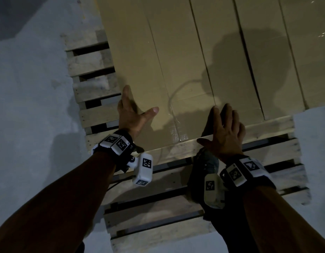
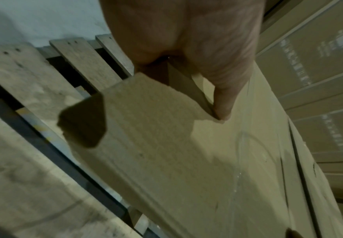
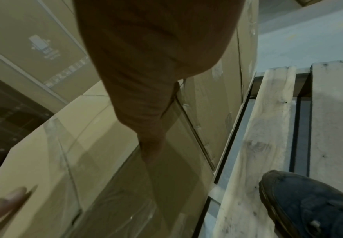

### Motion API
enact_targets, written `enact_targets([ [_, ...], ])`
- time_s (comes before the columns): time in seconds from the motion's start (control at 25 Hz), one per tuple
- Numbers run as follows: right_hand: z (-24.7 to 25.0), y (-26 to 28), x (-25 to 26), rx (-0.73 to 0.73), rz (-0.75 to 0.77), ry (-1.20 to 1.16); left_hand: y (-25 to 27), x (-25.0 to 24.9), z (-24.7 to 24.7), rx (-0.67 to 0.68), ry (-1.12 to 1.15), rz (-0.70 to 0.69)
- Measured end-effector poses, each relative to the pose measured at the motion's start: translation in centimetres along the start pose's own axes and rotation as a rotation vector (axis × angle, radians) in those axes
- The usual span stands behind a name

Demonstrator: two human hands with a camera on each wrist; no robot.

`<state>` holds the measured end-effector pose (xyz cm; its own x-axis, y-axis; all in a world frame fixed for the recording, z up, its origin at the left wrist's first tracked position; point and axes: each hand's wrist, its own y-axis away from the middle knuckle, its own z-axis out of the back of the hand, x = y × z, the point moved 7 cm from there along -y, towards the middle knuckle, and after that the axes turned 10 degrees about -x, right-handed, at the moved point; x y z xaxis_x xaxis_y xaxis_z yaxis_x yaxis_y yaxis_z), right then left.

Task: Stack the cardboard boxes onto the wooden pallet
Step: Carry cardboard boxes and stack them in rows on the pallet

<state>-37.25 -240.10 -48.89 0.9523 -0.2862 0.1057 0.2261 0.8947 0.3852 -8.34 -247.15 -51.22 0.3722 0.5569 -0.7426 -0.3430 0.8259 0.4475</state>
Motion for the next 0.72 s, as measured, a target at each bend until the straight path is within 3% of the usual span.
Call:
enact_targets([
  [0.72,-0.09,-0.04,0.24,-0.040,-0.027,-0.024,-0.16,0.33,0.23,0.018,0.032,-0.013],
])
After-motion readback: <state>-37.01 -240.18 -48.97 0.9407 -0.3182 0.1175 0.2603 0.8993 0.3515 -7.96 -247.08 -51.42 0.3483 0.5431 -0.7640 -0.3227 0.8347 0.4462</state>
